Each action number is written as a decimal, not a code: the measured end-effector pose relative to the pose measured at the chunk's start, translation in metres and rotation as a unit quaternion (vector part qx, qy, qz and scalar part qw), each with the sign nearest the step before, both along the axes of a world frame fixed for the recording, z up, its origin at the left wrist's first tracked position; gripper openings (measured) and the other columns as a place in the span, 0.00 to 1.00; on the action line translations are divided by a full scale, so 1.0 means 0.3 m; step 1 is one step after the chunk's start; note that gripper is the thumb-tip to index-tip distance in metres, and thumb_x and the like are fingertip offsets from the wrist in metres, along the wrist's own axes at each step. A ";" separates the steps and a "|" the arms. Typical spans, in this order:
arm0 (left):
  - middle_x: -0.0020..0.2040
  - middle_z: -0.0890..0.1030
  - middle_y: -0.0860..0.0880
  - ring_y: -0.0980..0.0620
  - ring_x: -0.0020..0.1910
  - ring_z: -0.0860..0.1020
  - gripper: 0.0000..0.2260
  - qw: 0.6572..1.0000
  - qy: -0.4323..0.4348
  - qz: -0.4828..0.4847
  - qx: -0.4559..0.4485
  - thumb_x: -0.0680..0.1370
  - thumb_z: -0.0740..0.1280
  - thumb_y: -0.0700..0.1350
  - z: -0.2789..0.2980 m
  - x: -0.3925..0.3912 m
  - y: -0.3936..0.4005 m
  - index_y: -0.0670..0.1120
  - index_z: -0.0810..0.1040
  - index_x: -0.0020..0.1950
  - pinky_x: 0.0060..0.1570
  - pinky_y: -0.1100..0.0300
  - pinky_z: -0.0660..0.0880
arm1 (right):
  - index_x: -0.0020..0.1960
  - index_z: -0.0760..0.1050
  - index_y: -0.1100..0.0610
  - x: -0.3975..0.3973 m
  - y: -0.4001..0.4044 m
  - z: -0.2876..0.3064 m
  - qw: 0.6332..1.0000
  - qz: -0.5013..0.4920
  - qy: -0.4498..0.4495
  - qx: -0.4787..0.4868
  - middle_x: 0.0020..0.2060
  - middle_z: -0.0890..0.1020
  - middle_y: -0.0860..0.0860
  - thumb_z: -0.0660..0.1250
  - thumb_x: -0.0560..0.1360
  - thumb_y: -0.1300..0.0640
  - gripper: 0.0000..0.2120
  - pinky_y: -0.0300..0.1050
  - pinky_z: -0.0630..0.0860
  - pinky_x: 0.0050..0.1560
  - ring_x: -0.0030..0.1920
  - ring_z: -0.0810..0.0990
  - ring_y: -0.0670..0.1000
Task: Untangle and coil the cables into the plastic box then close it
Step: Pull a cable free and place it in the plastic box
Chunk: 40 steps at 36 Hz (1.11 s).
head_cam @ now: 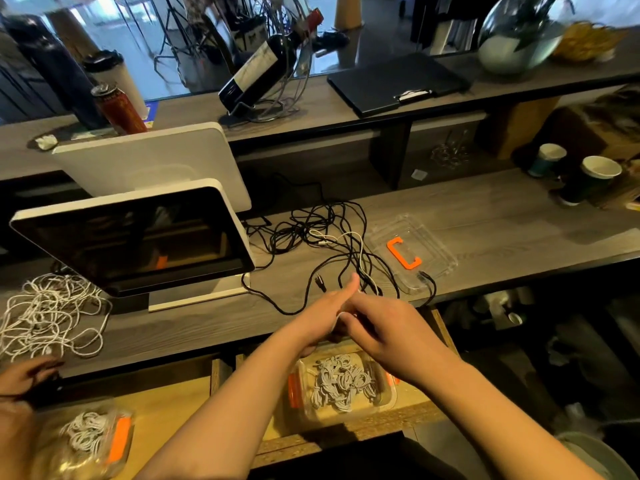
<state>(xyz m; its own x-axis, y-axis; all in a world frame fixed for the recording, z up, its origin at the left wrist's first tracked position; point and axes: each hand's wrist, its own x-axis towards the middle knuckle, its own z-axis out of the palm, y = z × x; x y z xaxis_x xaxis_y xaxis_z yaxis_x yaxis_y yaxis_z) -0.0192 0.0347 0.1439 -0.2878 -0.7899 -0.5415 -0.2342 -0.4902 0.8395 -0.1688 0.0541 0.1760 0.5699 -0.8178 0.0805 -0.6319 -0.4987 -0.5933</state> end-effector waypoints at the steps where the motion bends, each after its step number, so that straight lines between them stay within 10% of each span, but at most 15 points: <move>1: 0.34 0.79 0.48 0.51 0.37 0.76 0.33 0.999 0.014 -0.001 0.032 0.76 0.51 0.74 0.008 -0.004 0.009 0.47 0.80 0.41 0.42 0.58 0.74 | 0.54 0.77 0.50 -0.005 -0.007 0.005 1.000 0.001 0.002 -0.011 0.43 0.82 0.45 0.60 0.80 0.47 0.10 0.46 0.77 0.43 0.42 0.80 0.46; 10: 0.30 0.63 0.51 0.59 0.25 0.58 0.36 0.972 0.148 -0.064 0.172 0.72 0.46 0.77 0.046 -0.001 0.024 0.45 0.70 0.49 0.26 0.68 0.51 | 0.43 0.76 0.52 -0.080 -0.084 -0.009 0.995 -0.059 -0.037 -0.065 0.35 0.76 0.41 0.62 0.75 0.38 0.17 0.45 0.73 0.37 0.37 0.74 0.44; 19: 0.33 0.66 0.52 0.57 0.30 0.61 0.14 0.981 0.071 -0.165 0.078 0.83 0.59 0.57 0.081 0.003 0.028 0.48 0.68 0.47 0.27 0.66 0.59 | 0.51 0.82 0.54 -0.109 -0.092 -0.024 0.994 -0.072 -0.067 -0.040 0.43 0.81 0.46 0.60 0.76 0.42 0.19 0.47 0.78 0.44 0.43 0.79 0.47; 32: 0.33 0.80 0.54 0.61 0.25 0.72 0.19 0.992 -0.012 0.069 -0.106 0.86 0.52 0.55 0.071 -0.011 0.014 0.48 0.77 0.65 0.29 0.68 0.69 | 0.46 0.79 0.49 -0.143 -0.107 -0.022 0.972 -0.187 -0.120 0.075 0.32 0.79 0.46 0.67 0.80 0.53 0.05 0.34 0.69 0.33 0.34 0.75 0.41; 40: 0.53 0.85 0.44 0.50 0.51 0.82 0.21 0.953 0.165 0.240 -0.086 0.86 0.50 0.56 0.073 -0.027 0.014 0.53 0.81 0.64 0.46 0.59 0.77 | 0.45 0.80 0.49 -0.120 -0.094 -0.038 0.968 -0.184 -0.110 0.127 0.34 0.80 0.48 0.64 0.80 0.53 0.08 0.48 0.74 0.39 0.36 0.77 0.47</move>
